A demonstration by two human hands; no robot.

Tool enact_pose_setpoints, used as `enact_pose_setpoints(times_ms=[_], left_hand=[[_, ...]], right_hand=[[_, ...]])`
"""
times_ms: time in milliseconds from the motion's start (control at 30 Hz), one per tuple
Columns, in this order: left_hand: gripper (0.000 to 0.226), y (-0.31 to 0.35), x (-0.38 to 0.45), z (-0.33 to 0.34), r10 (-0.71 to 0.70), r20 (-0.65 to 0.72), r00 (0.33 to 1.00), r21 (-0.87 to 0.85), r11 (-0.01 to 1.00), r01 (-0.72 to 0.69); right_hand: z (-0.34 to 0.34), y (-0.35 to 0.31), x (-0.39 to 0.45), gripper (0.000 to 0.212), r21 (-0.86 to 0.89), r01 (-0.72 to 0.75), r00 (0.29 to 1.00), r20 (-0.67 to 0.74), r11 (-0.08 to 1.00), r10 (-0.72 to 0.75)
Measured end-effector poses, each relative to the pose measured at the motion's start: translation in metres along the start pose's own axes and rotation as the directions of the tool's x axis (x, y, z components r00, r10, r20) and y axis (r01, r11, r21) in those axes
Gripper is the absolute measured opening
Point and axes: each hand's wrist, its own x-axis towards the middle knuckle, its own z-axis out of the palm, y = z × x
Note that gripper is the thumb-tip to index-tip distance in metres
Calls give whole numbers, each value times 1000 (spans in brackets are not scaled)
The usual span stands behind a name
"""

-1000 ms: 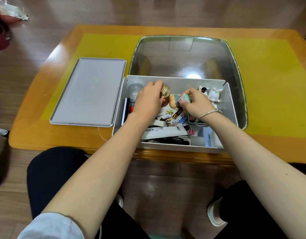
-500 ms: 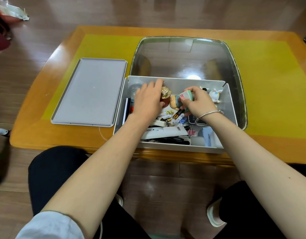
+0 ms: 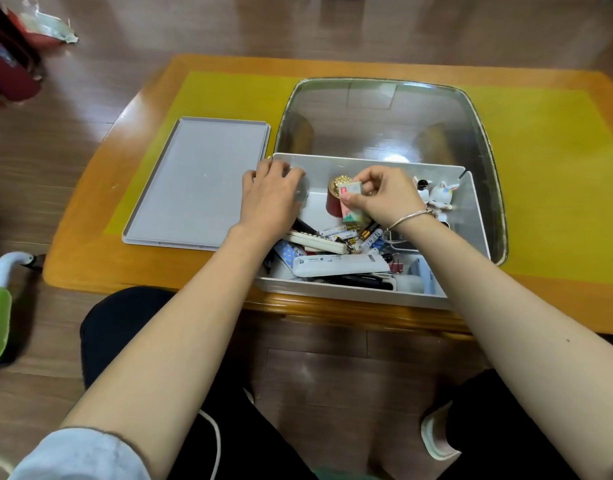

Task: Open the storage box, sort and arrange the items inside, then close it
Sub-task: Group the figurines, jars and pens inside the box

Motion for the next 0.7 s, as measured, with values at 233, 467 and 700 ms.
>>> enact_pose_setpoints(times_ms=[233, 467, 700], left_hand=[[48, -4, -11, 3, 20, 15, 1000, -41, 999, -20], [57, -4, -16, 3, 46, 50, 998, -35, 998, -44], [30, 16, -23, -14, 233, -123, 965, -197, 947, -254]], right_hand=[[26, -21, 15, 13, -178, 95, 995, 27, 979, -91], [24, -22, 19, 8, -295, 120, 993, 34, 948, -115], [5, -7, 22, 15, -81, 110, 981, -149, 991, -121]])
